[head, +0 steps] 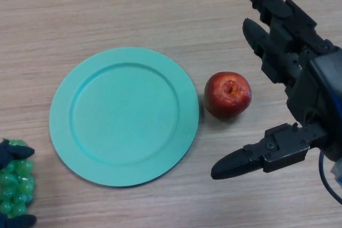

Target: Pick up the green grapes and place it on the plate

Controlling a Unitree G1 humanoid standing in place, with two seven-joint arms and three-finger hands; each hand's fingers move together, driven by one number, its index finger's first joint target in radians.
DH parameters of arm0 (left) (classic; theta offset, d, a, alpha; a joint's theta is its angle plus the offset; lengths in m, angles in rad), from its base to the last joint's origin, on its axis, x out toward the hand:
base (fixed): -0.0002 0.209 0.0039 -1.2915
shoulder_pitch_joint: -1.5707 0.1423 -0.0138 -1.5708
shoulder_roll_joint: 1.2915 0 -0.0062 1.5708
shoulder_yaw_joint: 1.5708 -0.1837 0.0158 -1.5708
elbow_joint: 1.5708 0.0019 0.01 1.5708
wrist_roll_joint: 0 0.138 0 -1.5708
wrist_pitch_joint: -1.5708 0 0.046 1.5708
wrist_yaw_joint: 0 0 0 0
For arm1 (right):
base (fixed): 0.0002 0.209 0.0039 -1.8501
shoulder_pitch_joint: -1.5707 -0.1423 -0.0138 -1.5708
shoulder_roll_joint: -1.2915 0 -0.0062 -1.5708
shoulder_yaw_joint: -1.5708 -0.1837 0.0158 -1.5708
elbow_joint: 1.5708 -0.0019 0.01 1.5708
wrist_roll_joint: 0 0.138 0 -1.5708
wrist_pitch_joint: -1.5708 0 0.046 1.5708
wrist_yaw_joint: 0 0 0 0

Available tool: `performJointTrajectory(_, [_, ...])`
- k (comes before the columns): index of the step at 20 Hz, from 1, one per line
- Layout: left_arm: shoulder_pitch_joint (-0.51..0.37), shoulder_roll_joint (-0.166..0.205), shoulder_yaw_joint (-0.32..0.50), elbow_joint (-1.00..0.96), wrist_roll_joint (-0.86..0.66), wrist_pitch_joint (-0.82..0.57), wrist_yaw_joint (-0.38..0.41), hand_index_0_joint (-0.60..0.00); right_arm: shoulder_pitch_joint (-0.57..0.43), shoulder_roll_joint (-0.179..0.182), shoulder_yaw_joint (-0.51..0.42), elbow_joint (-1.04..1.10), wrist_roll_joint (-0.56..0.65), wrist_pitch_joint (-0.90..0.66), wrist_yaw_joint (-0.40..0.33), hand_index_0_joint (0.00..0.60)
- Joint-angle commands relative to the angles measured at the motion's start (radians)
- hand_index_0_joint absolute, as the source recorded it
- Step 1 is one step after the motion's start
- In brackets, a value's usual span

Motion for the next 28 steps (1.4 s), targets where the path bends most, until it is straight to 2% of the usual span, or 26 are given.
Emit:
performJointTrajectory(1, [0.024, 0.045, 0.052, -0.035, 0.021, -0.076, -0.012, -0.600, -0.022, -0.027, -0.062, -0.050, 0.011, -0.170, -0.027, 0.300])
performJointTrajectory(2, [0.040, 0.048, 0.071, -0.047, 0.030, -0.116, -0.038, -0.600, -0.021, -0.035, -0.058, -0.050, 0.022, -0.175, -0.038, 0.450])
performJointTrajectory(3, [0.052, 0.047, 0.098, -0.064, 0.022, -0.149, -0.078, -0.600, -0.023, -0.044, -0.055, -0.050, 0.036, -0.179, -0.052, 0.550])
performJointTrajectory(4, [0.061, 0.035, 0.145, -0.111, -0.049, -0.156, -0.164, -0.600, -0.025, -0.055, -0.048, -0.050, 0.050, -0.184, -0.069, 0.600])
performJointTrajectory(5, [0.056, 0.021, 0.163, -0.141, -0.089, -0.129, -0.197, -0.600, -0.026, -0.059, -0.046, -0.050, 0.055, -0.185, -0.075, 0.600])
performJointTrajectory(6, [0.042, -0.026, 0.197, -0.248, -0.248, 0.002, -0.301, -0.600, -0.030, -0.069, -0.047, -0.050, 0.077, -0.188, -0.093, 0.600])
performJointTrajectory(7, [0.030, -0.051, 0.215, -0.319, -0.341, 0.112, -0.343, -0.600, -0.032, -0.076, -0.047, -0.050, 0.089, -0.192, -0.103, 0.600])
performJointTrajectory(8, [-0.018, -0.096, 0.278, -0.477, -0.531, 0.391, -0.386, -0.600, -0.033, -0.090, -0.043, -0.050, 0.105, -0.202, -0.120, 0.600])
performJointTrajectory(10, [-0.049, -0.064, 0.328, -0.573, -0.591, 0.500, -0.335, -0.600, -0.032, -0.099, -0.042, -0.050, 0.121, -0.219, -0.135, 0.600])
performJointTrajectory(14, [-0.074, -0.049, 0.356, -0.705, -0.621, 0.480, -0.298, -0.600, -0.037, -0.123, -0.039, -0.050, 0.152, -0.241, -0.163, 0.600])
performJointTrajectory(18, [-0.089, -0.073, 0.245, -0.827, -0.608, 0.541, -0.268, -0.600, -0.042, -0.135, -0.041, -0.050, 0.166, -0.250, -0.174, 0.600])
performJointTrajectory(20, [-0.085, -0.080, 0.169, -0.871, -0.599, 0.589, -0.293, -0.600, -0.049, -0.144, -0.048, -0.050, 0.170, -0.252, -0.174, 0.600])
performJointTrajectory(21, [-0.084, -0.079, 0.163, -0.873, -0.595, 0.587, -0.297, -0.600, -0.050, -0.145, -0.048, -0.050, 0.169, -0.252, -0.173, 0.551])
performJointTrajectory(22, [-0.080, -0.080, 0.150, -0.873, -0.579, 0.570, -0.304, -0.600, -0.051, -0.147, -0.049, -0.050, 0.164, -0.251, -0.170, 0.401])
performJointTrajectory(23, [-0.076, -0.078, 0.135, -0.868, -0.555, 0.539, -0.312, -0.600, -0.051, -0.147, -0.050, -0.050, 0.155, -0.251, -0.165, 0.301])
performJointTrajectory(24, [-0.070, -0.072, 0.098, -0.838, -0.477, 0.440, -0.325, -0.600, -0.045, -0.143, -0.053, -0.050, 0.126, -0.252, -0.145, 0.151])
performJointTrajectory(25, [-0.083, -0.072, 0.067, -0.808, -0.424, 0.360, -0.322, -0.600, -0.037, -0.128, -0.057, -0.050, 0.088, -0.250, -0.119, 0.051])
performJointTrajectory(26, [-0.100, -0.074, 0.024, -0.782, -0.399, 0.317, -0.309, -0.600, -0.025, -0.095, -0.062, -0.050, 0.038, -0.247, -0.080, 0.000])
performJointTrajectory(27, [-0.100, -0.075, 0.021, -0.781, -0.400, 0.317, -0.309, -0.552, -0.024, -0.091, -0.062, -0.050, 0.034, -0.246, -0.076, 0.000])
performJointTrajectory(28, [-0.098, -0.075, 0.017, -0.781, -0.406, 0.323, -0.308, -0.402, -0.023, -0.085, -0.062, -0.050, 0.027, -0.245, -0.070, 0.000])
